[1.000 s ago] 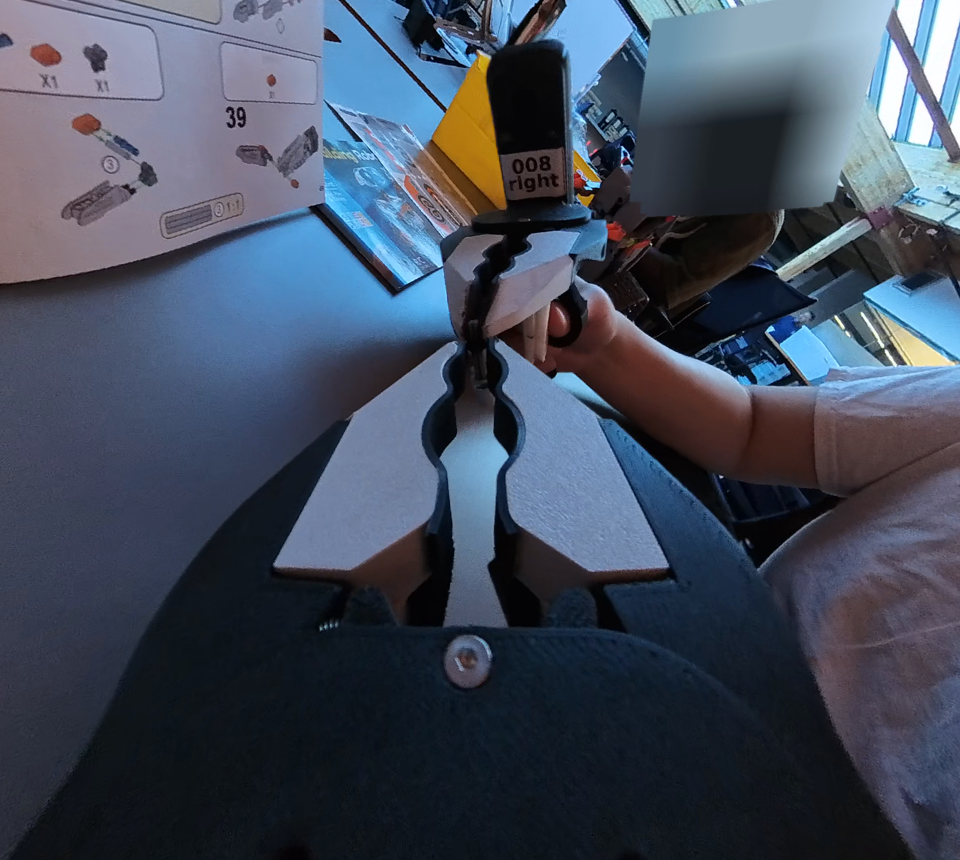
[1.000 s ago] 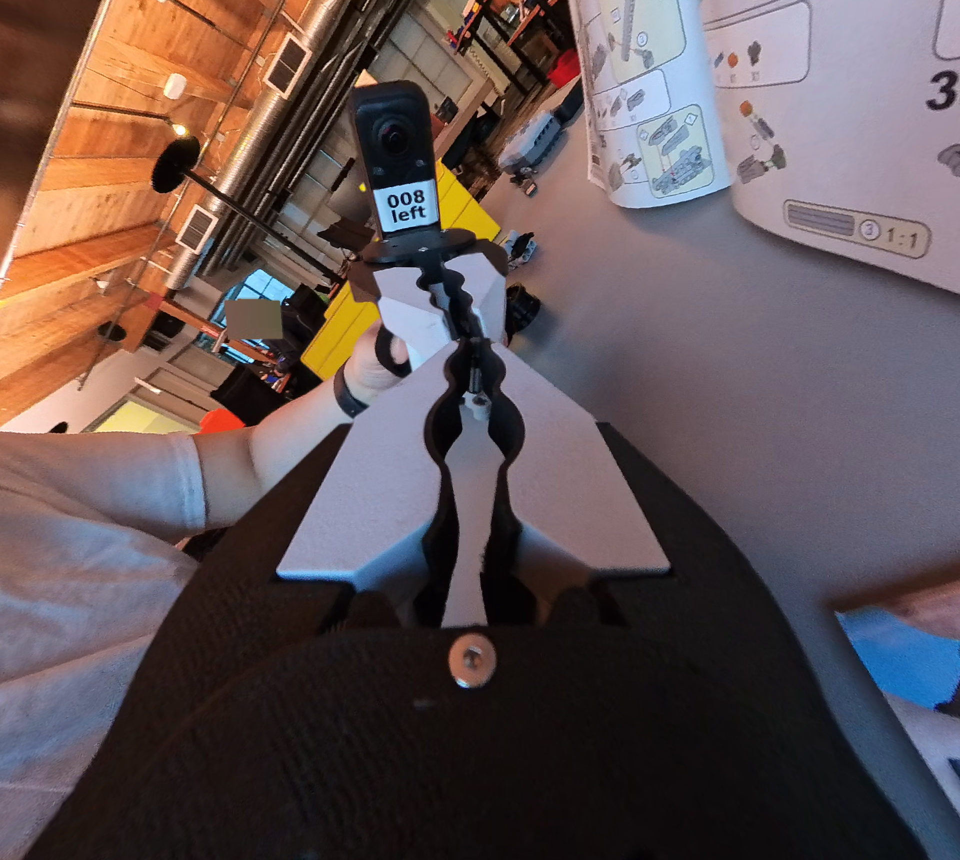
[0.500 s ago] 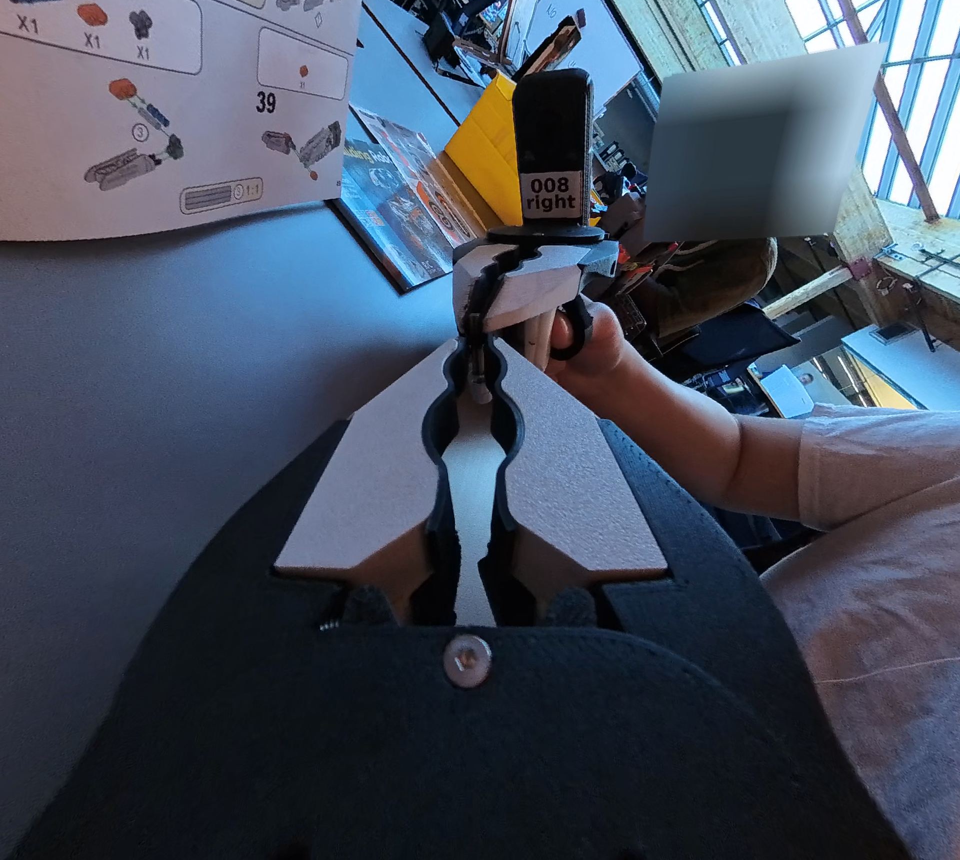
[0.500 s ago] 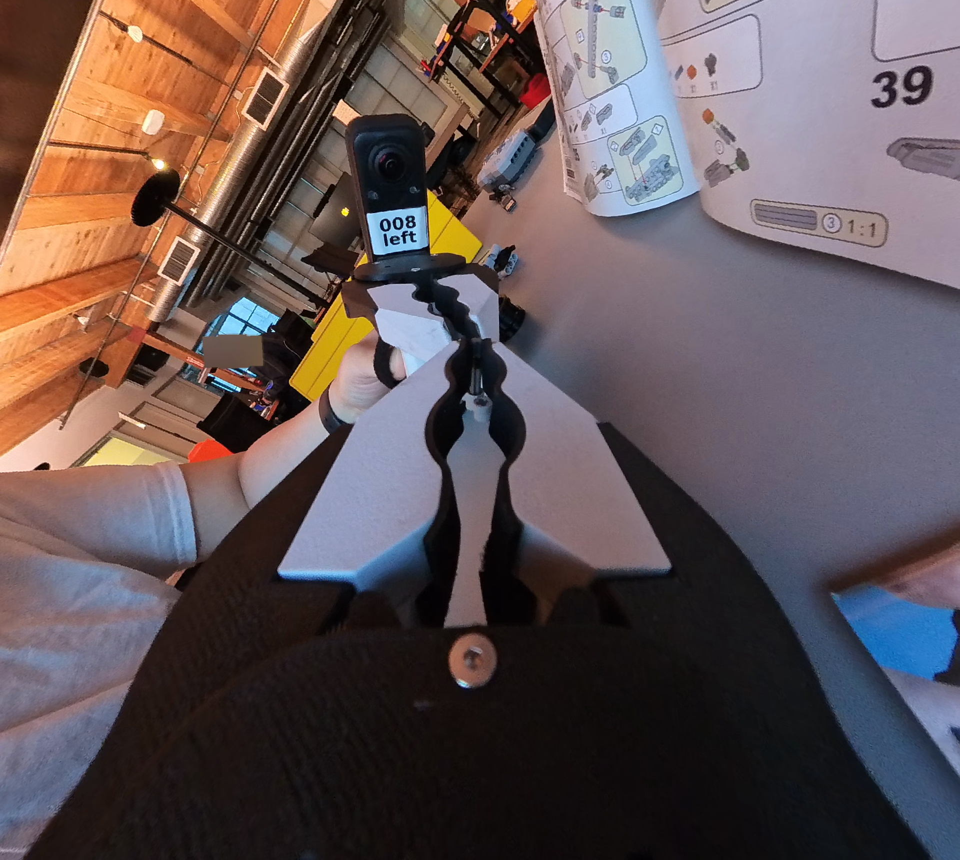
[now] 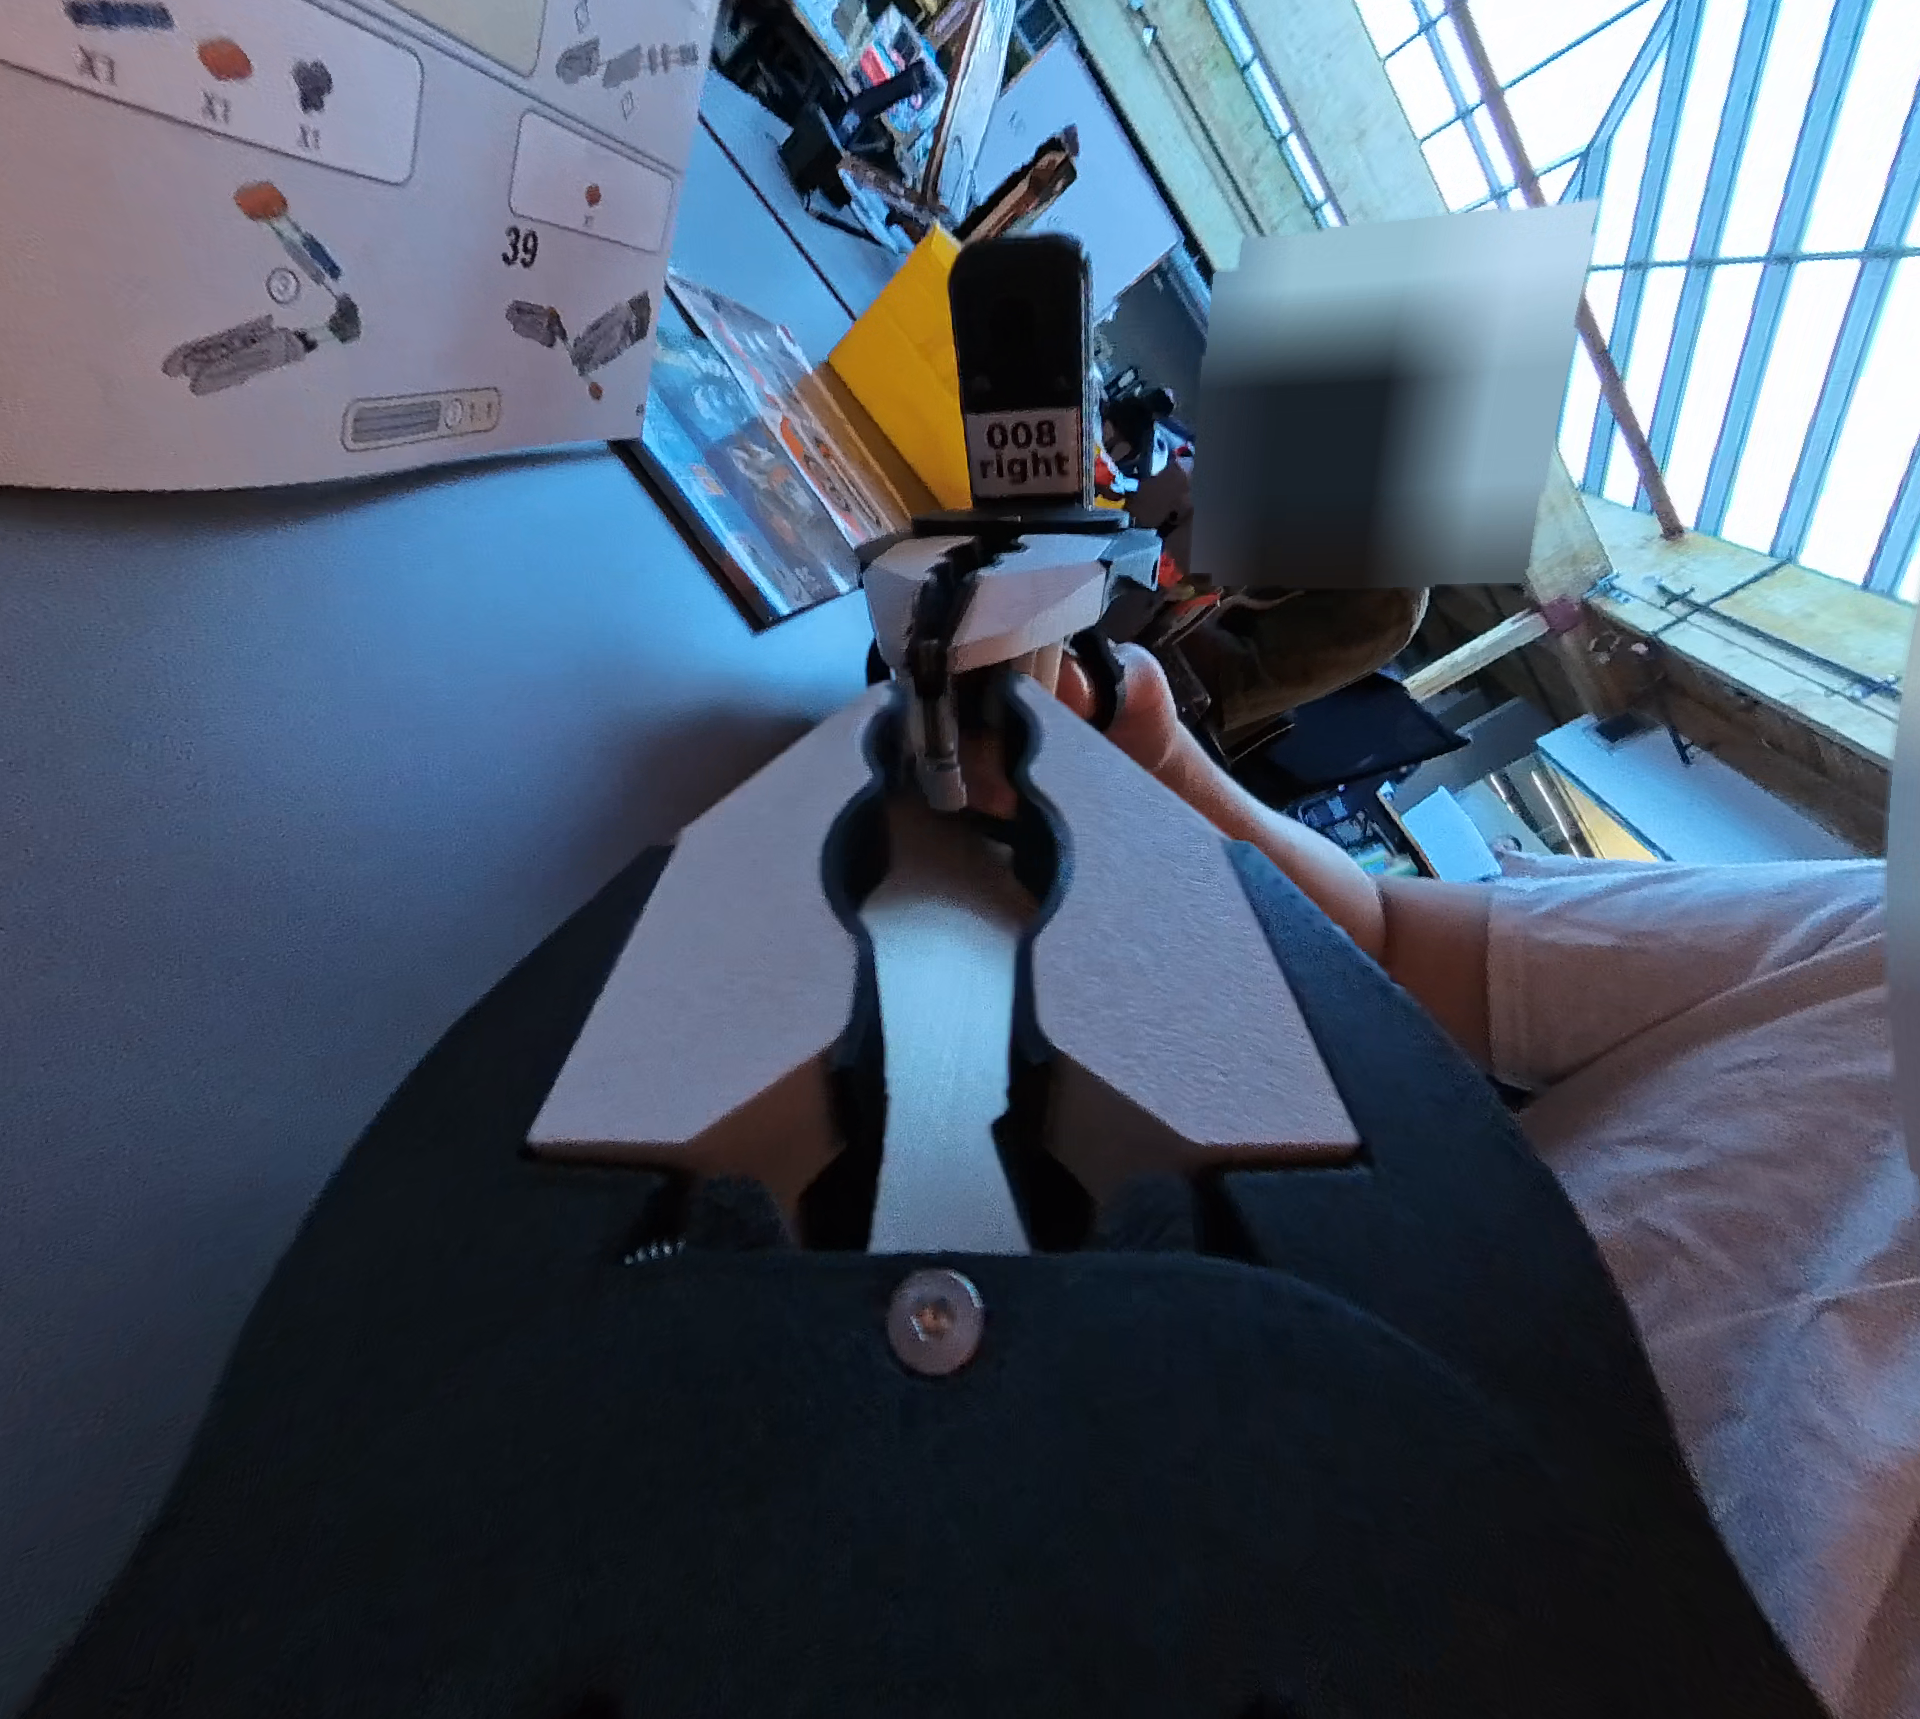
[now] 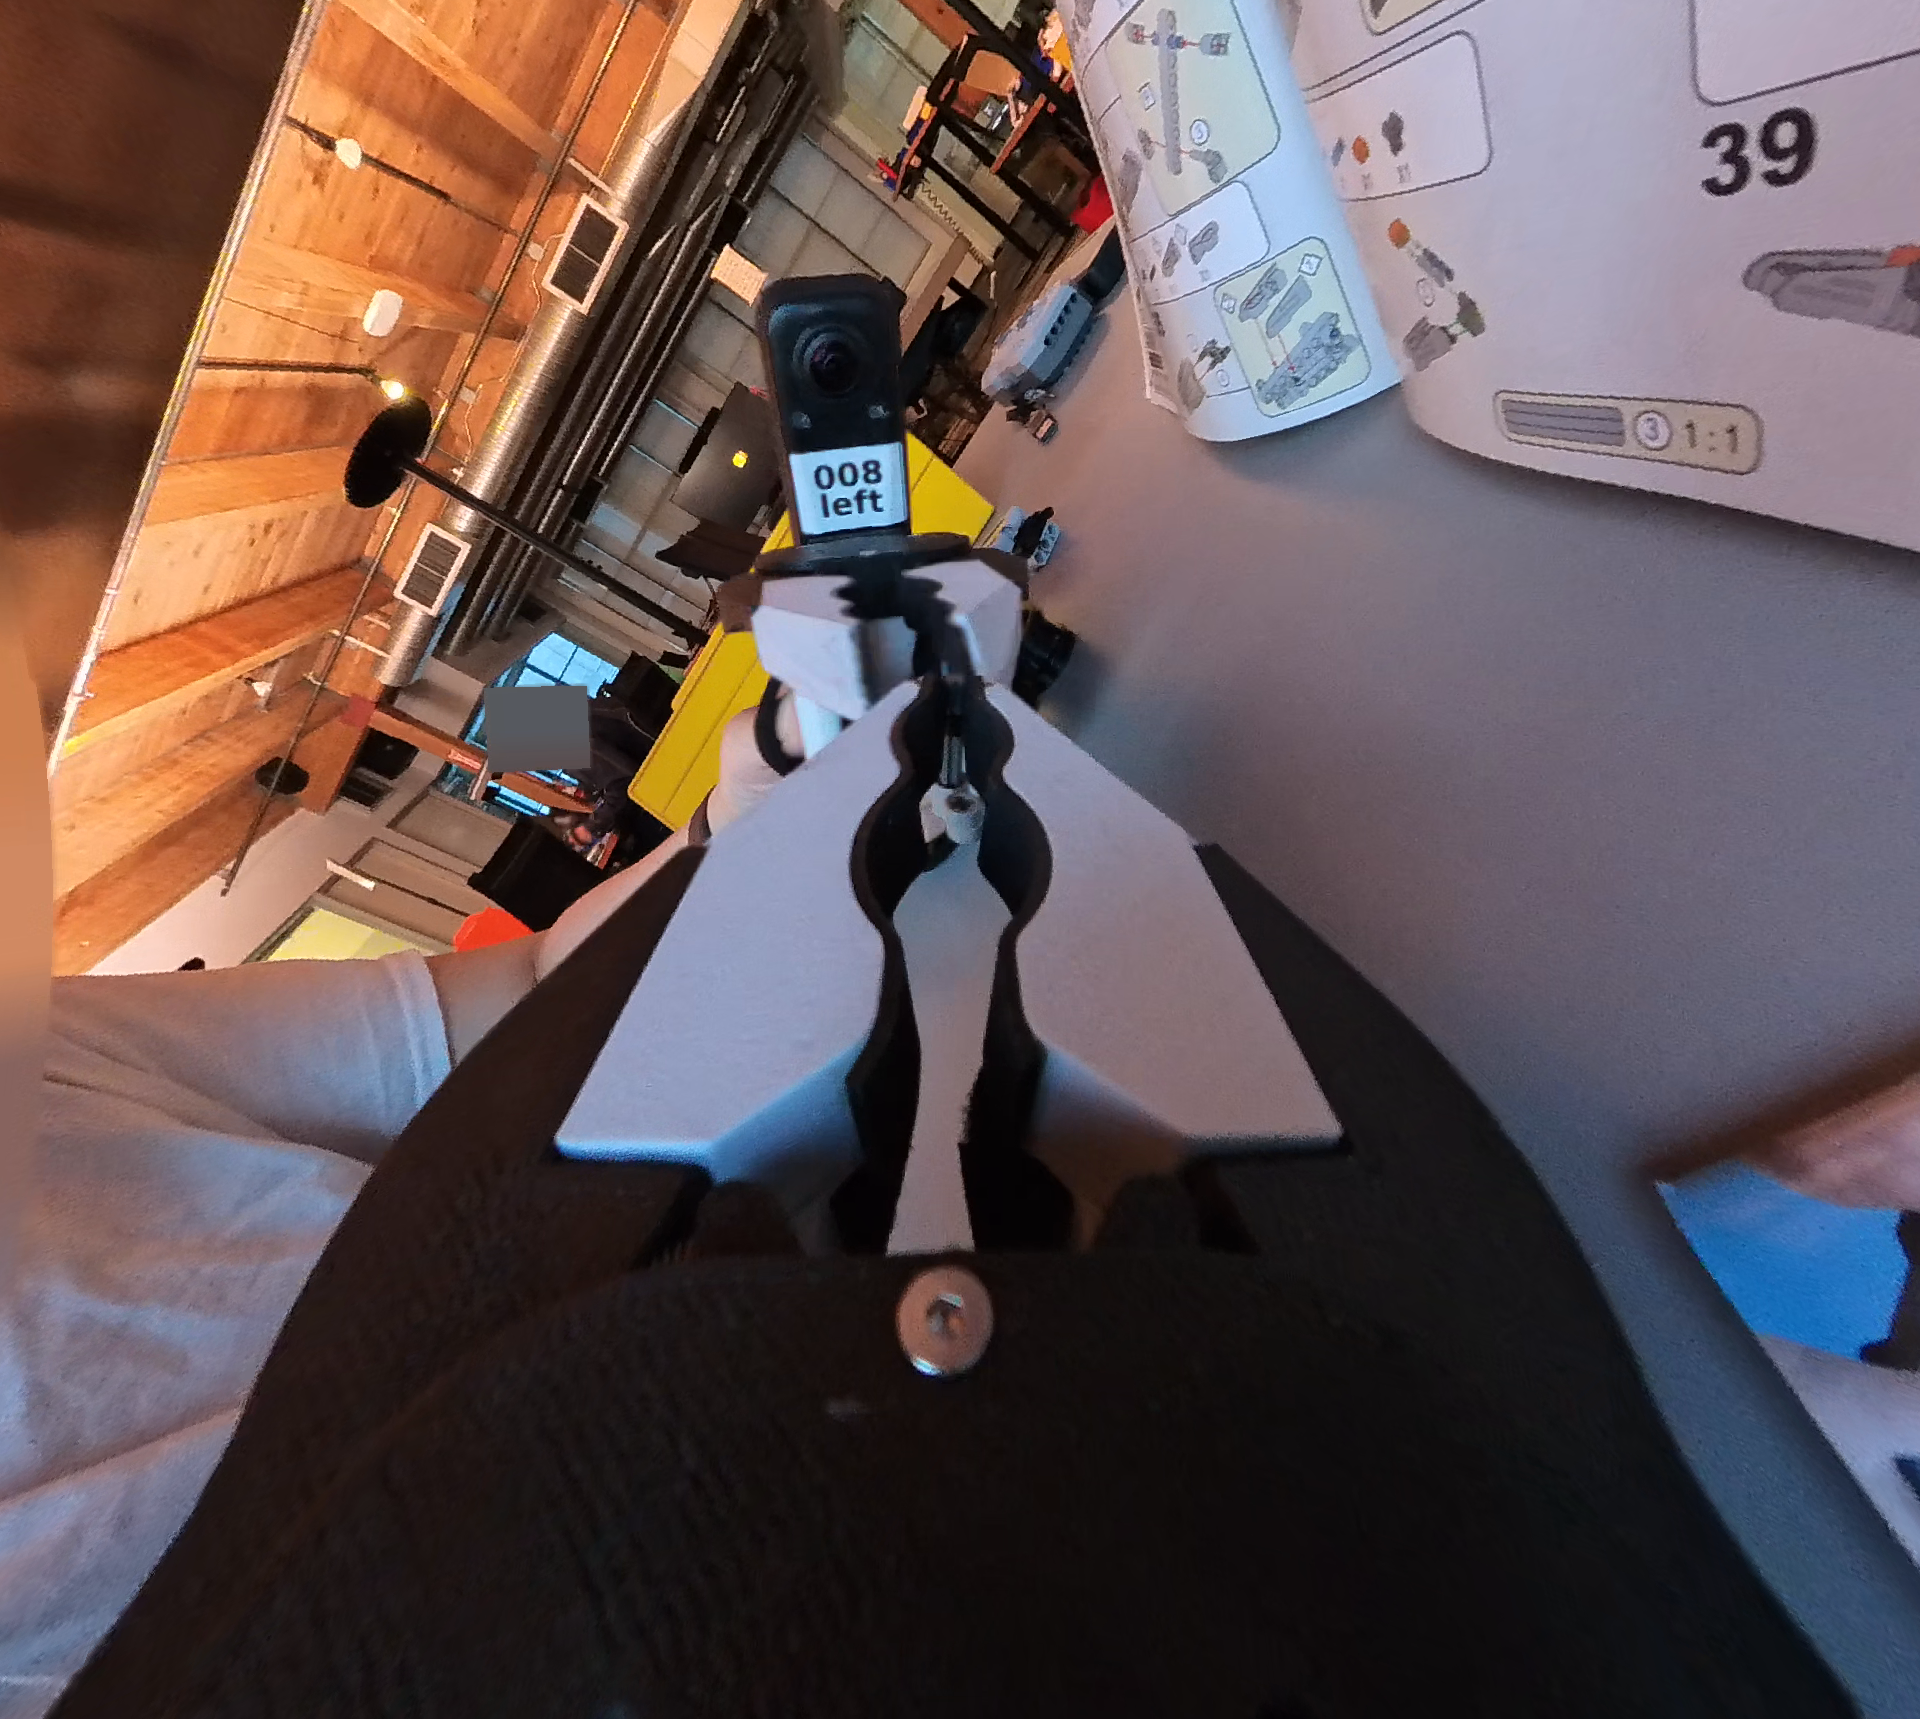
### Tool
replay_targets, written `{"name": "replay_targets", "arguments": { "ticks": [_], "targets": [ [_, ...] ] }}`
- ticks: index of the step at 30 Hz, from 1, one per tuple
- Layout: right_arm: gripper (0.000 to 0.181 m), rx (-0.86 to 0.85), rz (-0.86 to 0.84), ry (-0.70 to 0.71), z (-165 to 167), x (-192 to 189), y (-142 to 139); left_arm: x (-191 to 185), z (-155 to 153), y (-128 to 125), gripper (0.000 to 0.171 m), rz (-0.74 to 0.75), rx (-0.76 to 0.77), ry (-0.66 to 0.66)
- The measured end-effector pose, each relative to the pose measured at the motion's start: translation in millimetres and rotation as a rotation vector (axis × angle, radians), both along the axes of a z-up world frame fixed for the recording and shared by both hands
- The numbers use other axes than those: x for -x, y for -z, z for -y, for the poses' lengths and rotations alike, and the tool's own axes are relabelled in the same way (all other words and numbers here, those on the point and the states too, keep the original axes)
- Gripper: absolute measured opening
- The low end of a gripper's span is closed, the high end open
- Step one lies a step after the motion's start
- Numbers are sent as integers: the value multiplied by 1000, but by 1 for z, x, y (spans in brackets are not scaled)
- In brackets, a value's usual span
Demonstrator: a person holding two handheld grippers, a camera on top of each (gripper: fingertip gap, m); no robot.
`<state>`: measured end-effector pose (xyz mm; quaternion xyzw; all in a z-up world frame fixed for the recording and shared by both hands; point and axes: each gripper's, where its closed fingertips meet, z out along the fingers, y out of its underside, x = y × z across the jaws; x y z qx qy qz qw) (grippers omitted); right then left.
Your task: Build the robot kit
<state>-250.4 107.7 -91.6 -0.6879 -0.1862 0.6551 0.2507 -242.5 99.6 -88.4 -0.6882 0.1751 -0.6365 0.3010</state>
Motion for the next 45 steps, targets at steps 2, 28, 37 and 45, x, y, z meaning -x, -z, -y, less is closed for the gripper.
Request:
{"name": "replay_targets", "arguments": {
  "ticks": [2,28,37,45],
  "targets": [
    [3,5,6,-10,2,2,1,1,-3,0,21,-16,-21,-21],
    [3,-28,16,71,-2,5,0,-4,-3,9,4,-191,-133,-93],
    [2,-29,23,79,-4,4,0,-5,-3,10,4,-142,-73,-95],
    [2,-28,27,86,-4,3,1,-5,-3,11,4,-141,-65,-100]
  ]
}}
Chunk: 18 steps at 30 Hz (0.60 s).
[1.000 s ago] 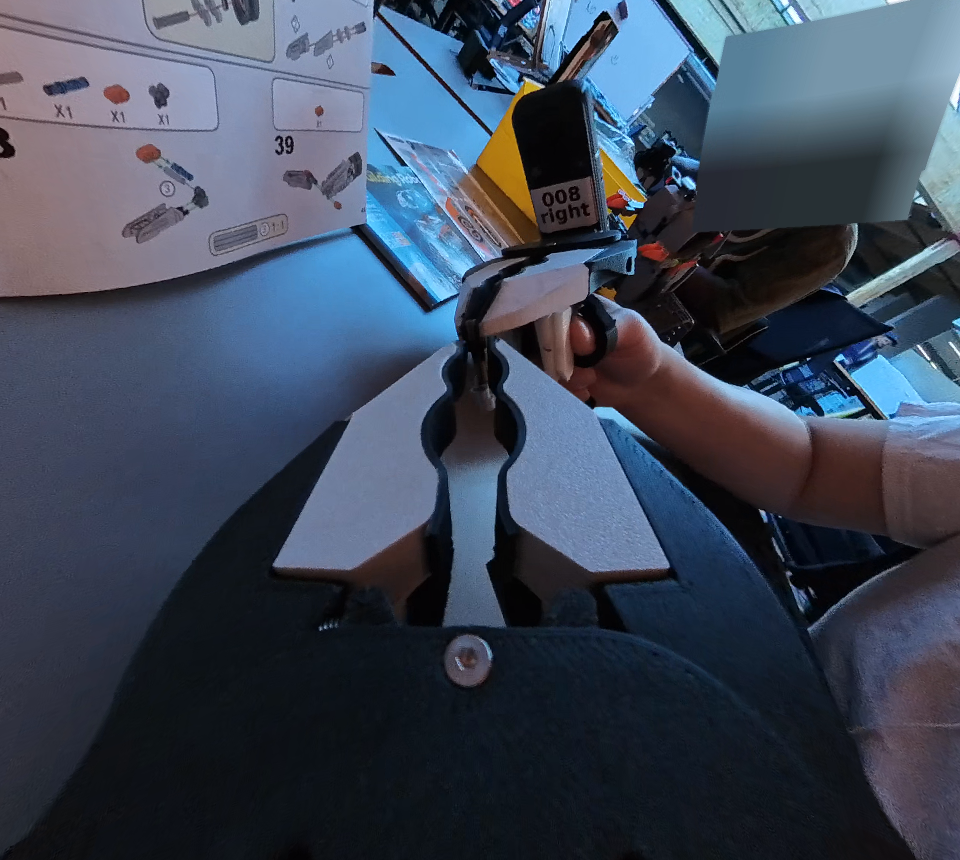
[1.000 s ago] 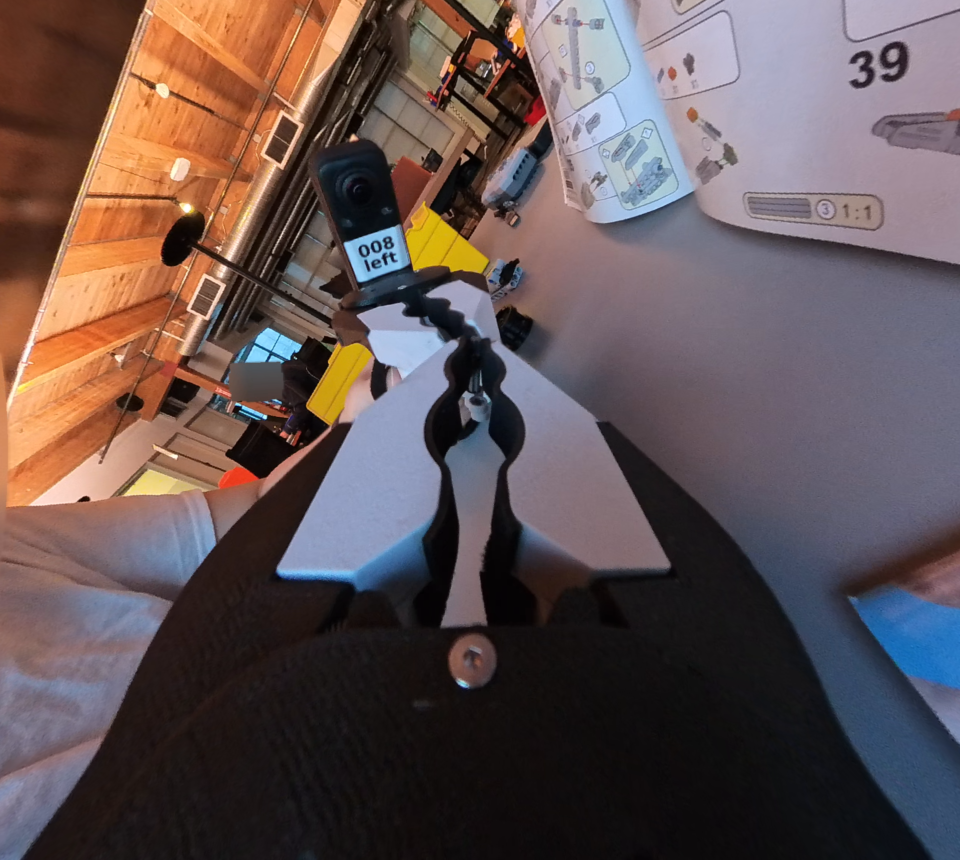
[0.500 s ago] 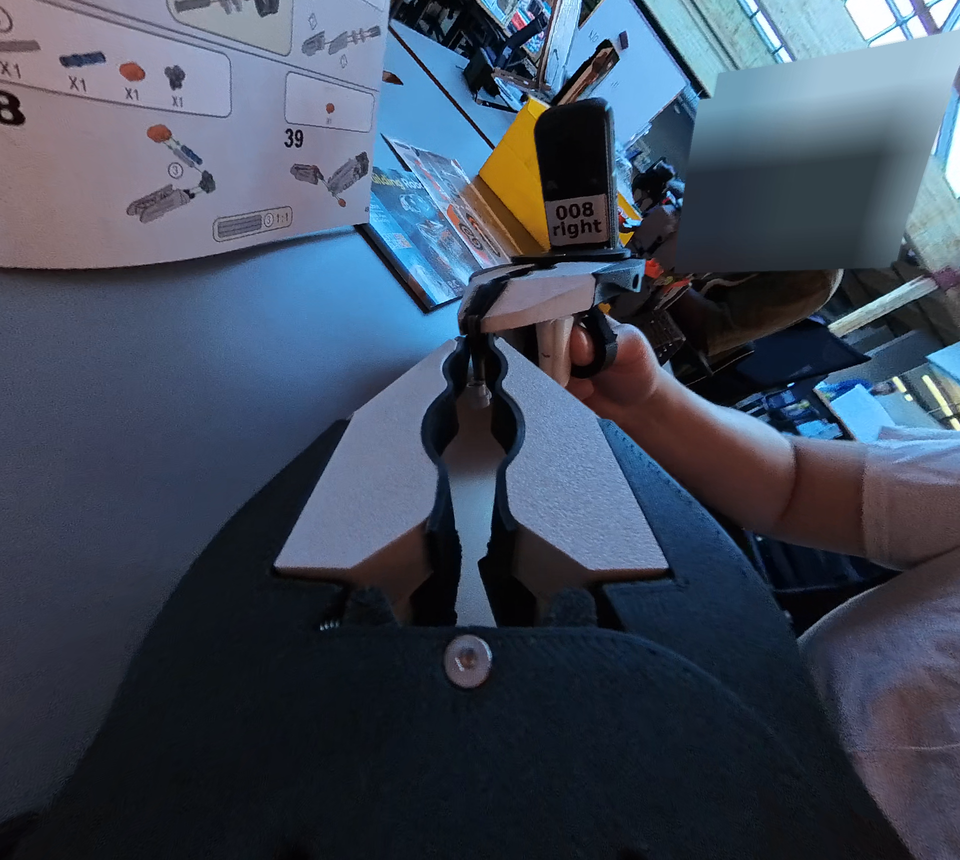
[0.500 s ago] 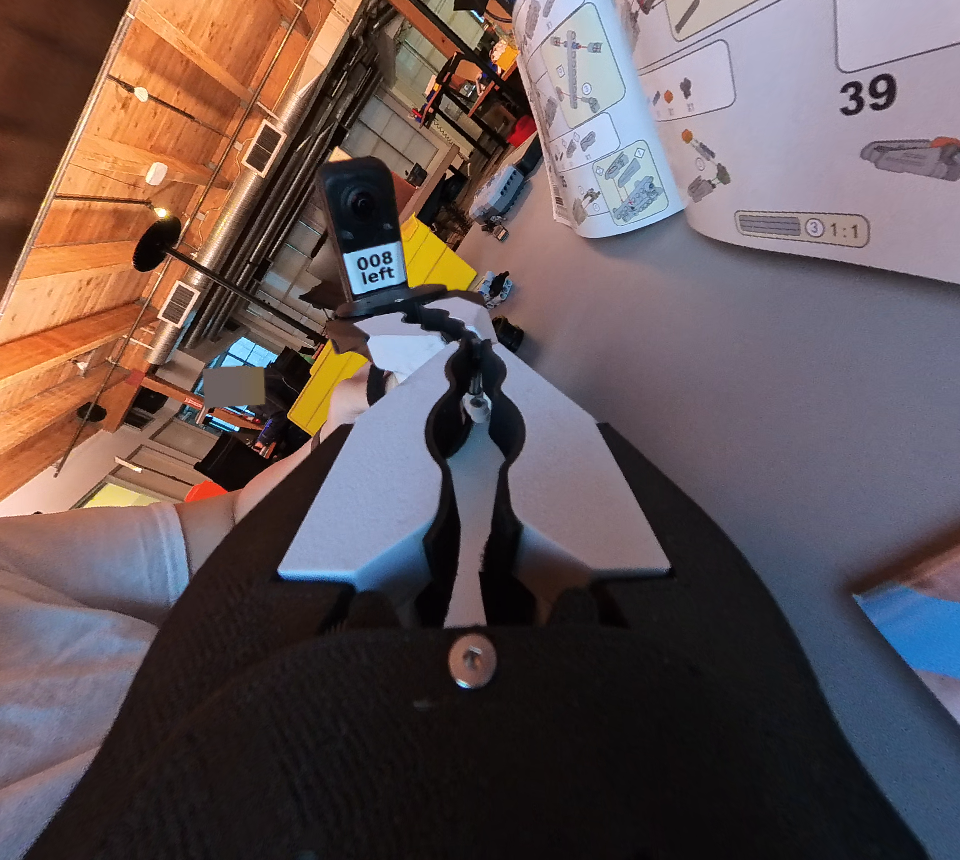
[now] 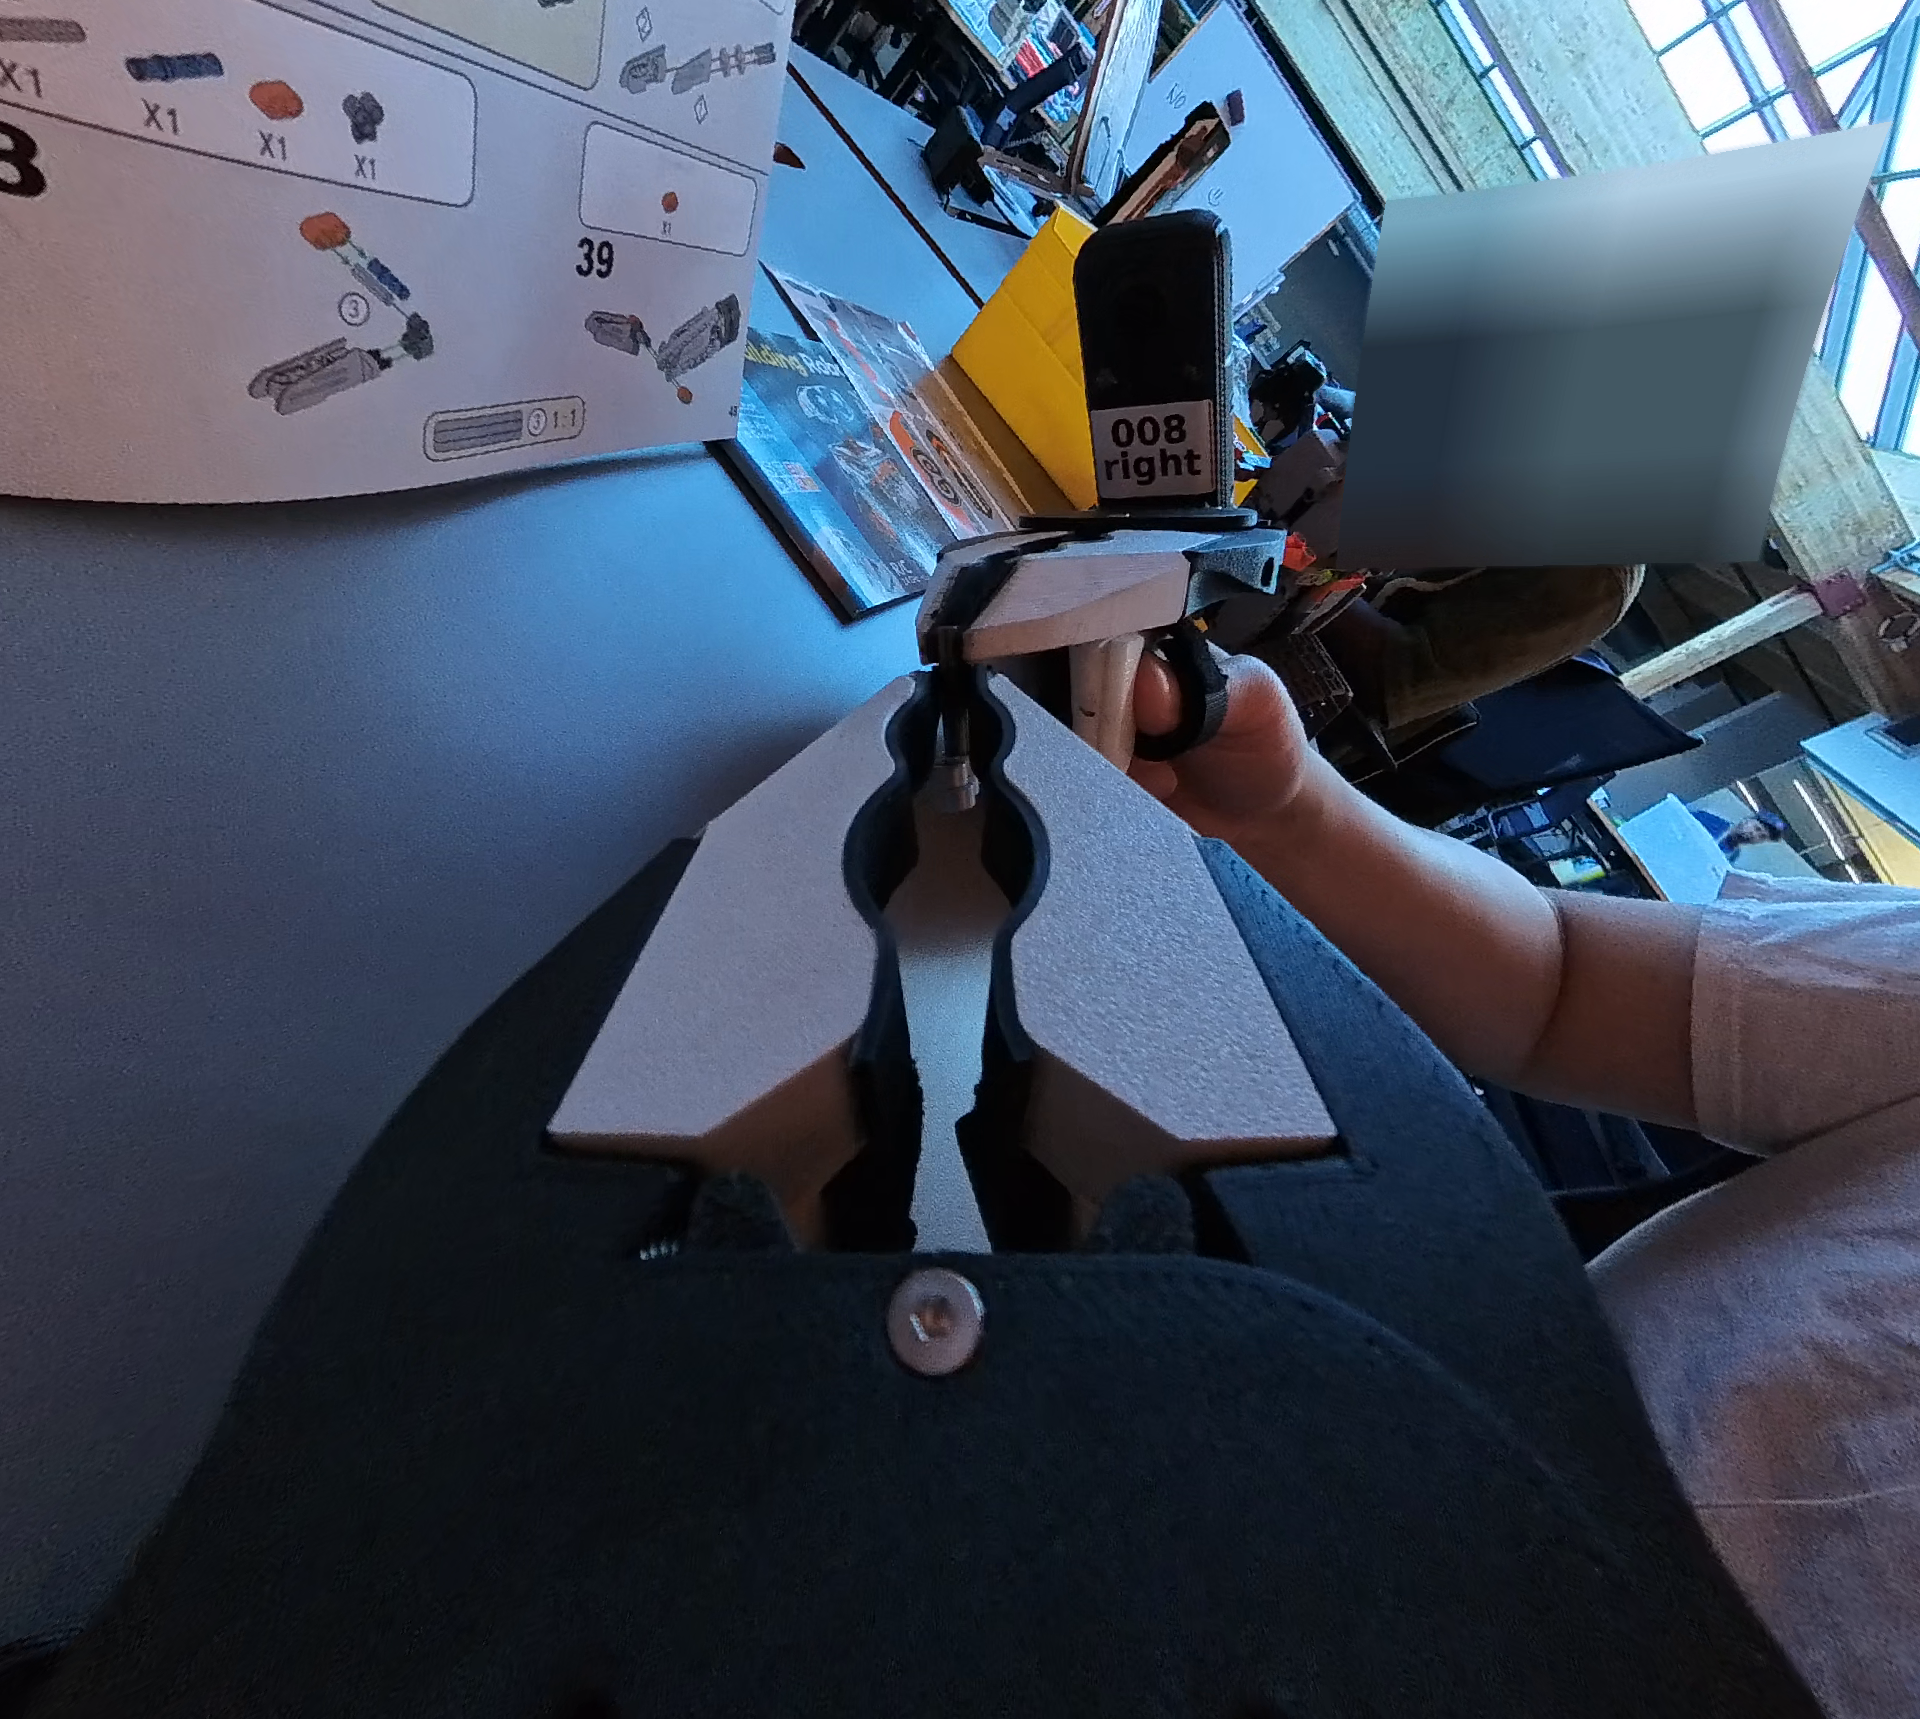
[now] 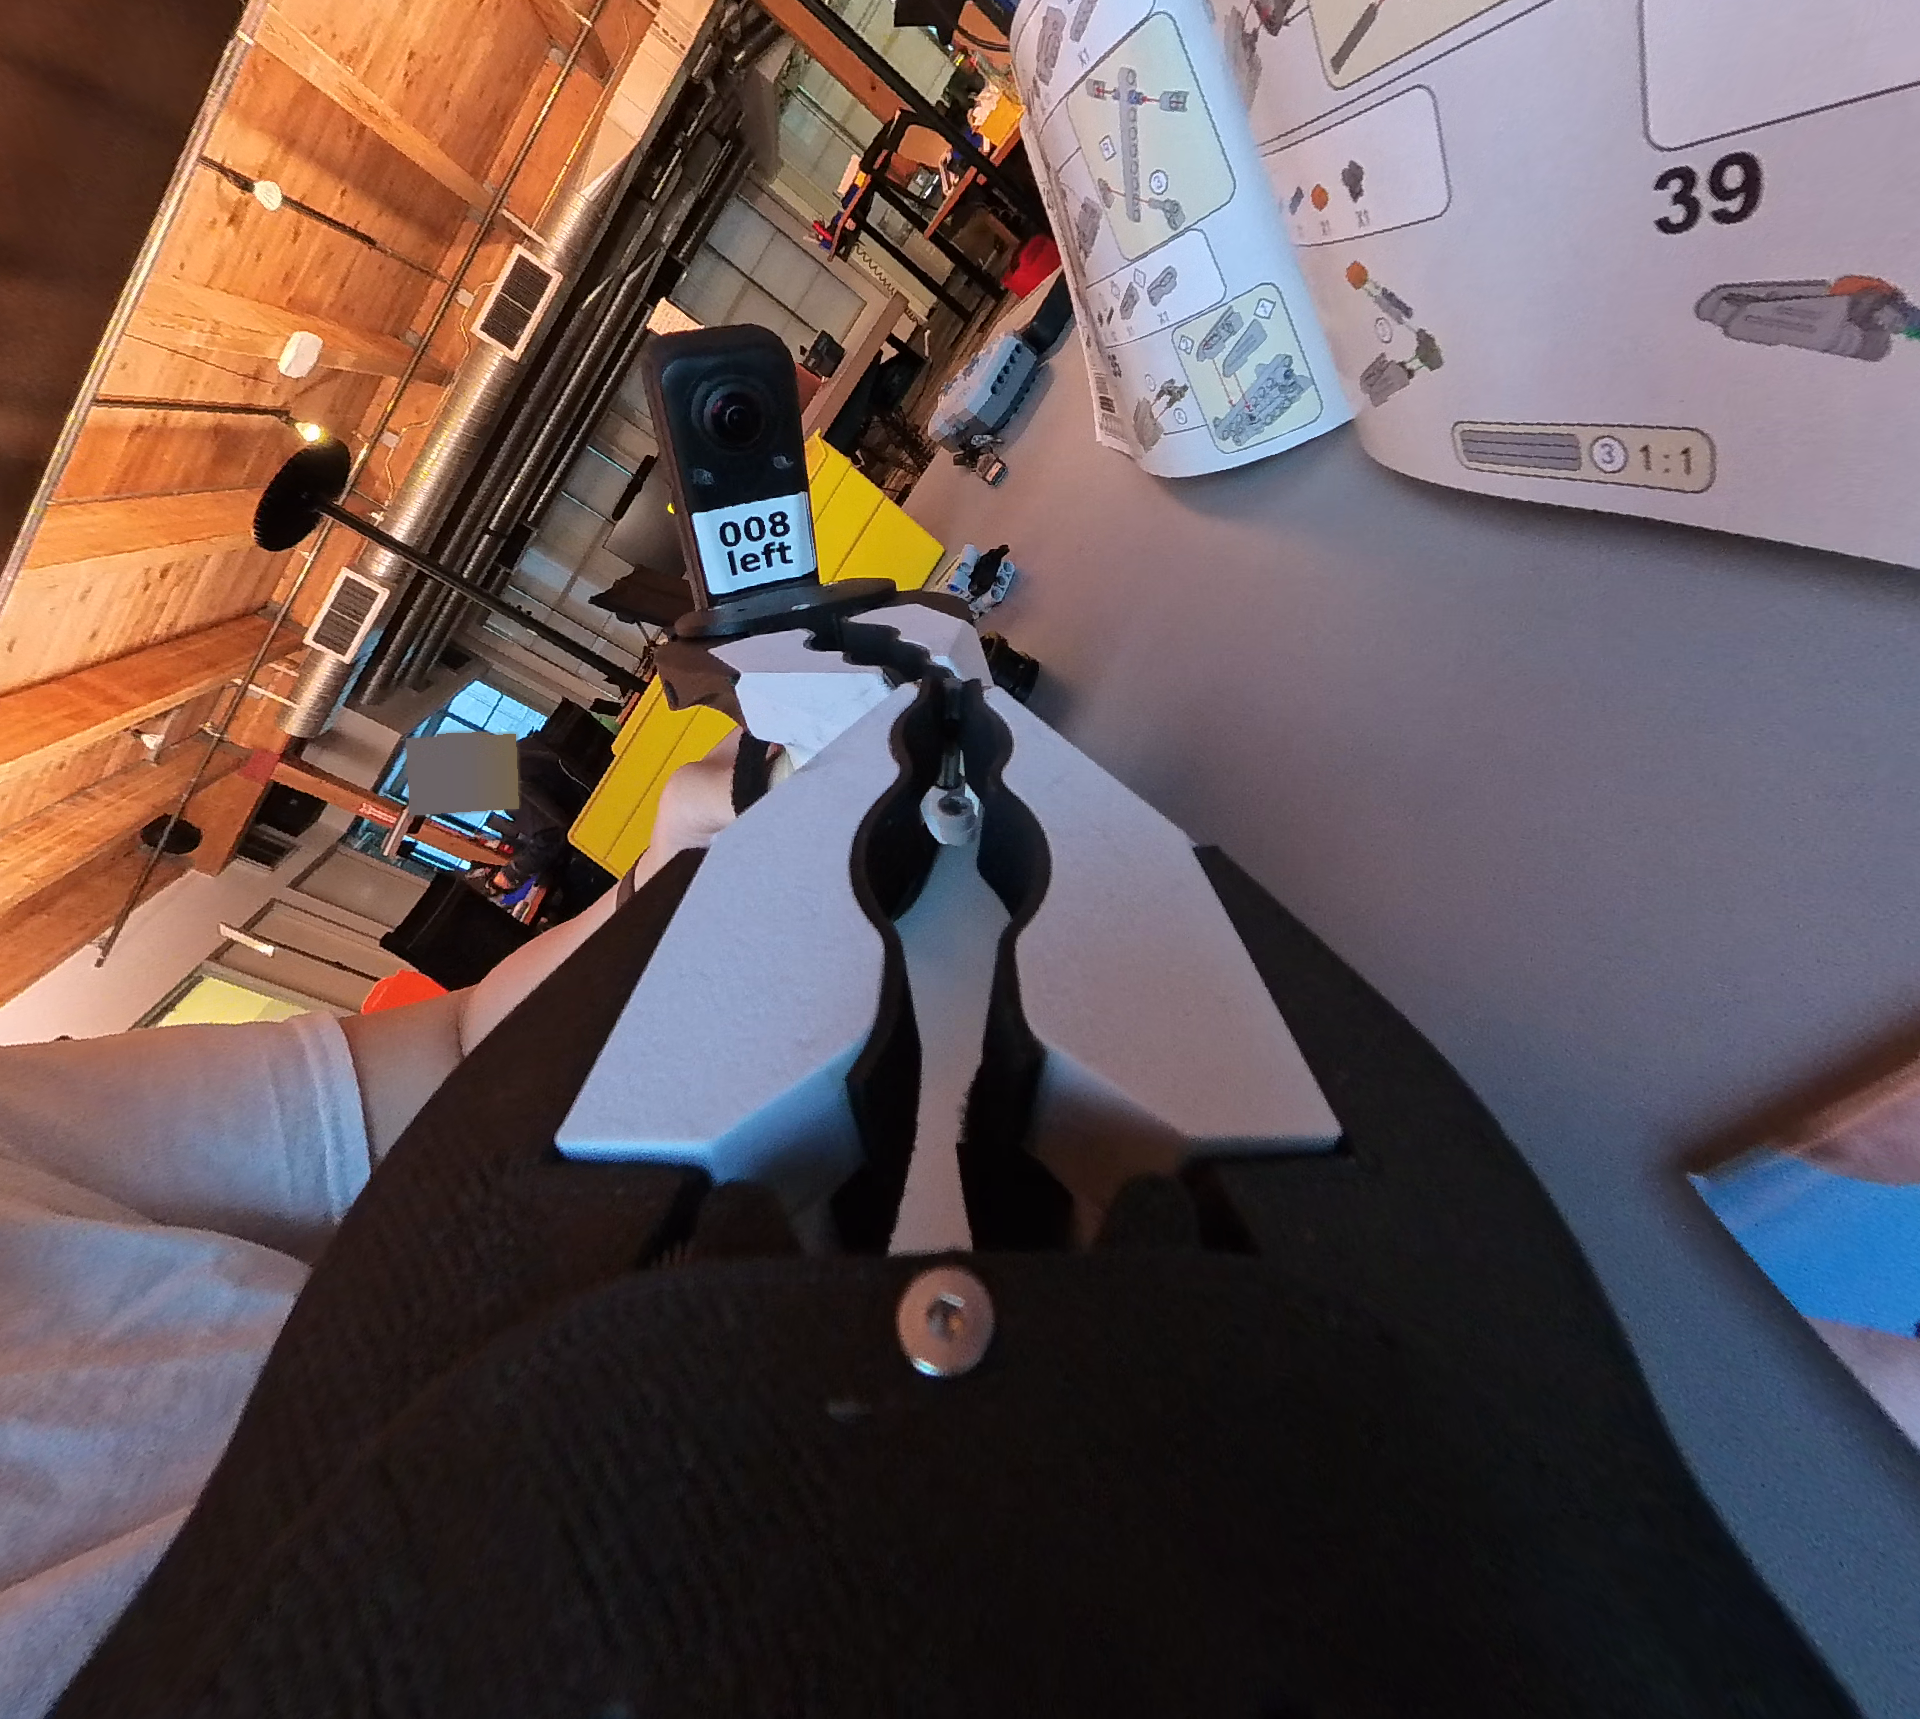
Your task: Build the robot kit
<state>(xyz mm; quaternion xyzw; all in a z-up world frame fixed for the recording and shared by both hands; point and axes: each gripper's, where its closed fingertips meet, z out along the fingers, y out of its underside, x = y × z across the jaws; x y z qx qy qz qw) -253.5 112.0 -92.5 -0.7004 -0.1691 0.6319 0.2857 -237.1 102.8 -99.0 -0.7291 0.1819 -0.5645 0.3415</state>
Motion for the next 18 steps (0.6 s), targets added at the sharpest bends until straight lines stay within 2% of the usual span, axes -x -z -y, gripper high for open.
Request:
{"name": "replay_targets", "arguments": {
  "ticks": [18],
  "targets": [
    [2,1,-1,10,-1,-1,0,0,-1,0,4,-1,2,-8]
  ]
}}
